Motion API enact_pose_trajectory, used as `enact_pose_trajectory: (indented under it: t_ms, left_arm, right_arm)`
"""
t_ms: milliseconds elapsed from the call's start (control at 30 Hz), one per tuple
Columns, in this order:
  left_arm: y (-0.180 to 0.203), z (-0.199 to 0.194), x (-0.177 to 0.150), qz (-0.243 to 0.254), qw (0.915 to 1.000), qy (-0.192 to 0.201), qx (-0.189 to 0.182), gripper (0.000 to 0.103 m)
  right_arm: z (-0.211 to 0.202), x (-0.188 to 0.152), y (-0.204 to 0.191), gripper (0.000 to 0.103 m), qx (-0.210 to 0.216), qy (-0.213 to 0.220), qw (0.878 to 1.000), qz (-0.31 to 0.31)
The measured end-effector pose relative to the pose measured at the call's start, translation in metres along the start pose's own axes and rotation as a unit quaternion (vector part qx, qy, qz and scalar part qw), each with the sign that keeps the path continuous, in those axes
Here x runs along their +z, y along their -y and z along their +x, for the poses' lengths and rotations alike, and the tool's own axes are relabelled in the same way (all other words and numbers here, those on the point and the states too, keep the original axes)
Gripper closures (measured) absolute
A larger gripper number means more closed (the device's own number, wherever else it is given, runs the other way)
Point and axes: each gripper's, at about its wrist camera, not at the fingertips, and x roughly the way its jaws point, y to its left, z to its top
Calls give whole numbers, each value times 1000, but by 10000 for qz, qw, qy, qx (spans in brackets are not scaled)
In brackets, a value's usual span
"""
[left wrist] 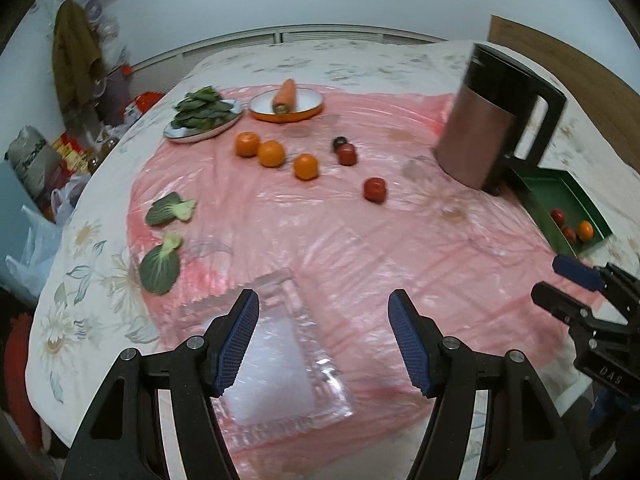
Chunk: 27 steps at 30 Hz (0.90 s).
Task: Organize fruits
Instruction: 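Grasp a red apple with the right gripper while the left gripper grasps an orange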
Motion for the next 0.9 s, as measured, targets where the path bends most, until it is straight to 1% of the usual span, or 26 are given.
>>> enact_pose_trajectory:
  t_ms: [133,333,567,667,733,900]
  left_arm:
    - [-18,7,8,-228,9997,-49,-49,42]
    - [-40,28,26,-522,9985,-100,-150,42]
    - [-43,64,50,-540,9979,-202,-306,43]
    - [-44,83,62,-528,9976,-253,-358,45]
    - [-45,97,71,-531,9975,-278,-370,48]
    - [-45,124,91,-506,9975,-290,-409,48]
  right_arm:
    - [13,8,-10,29,111,-19,9999,-59]
    - [40,25,-17,29,264,-81,9996,-114]
    - [80,43,-21,29,464,-201,9986,-161]
    - [98,54,-18,29,523,-217,9983,-107]
    - [112,64,-13,31,553,-215,9982,-78]
    - [141,82,-5,32,581,-245,9980,-89]
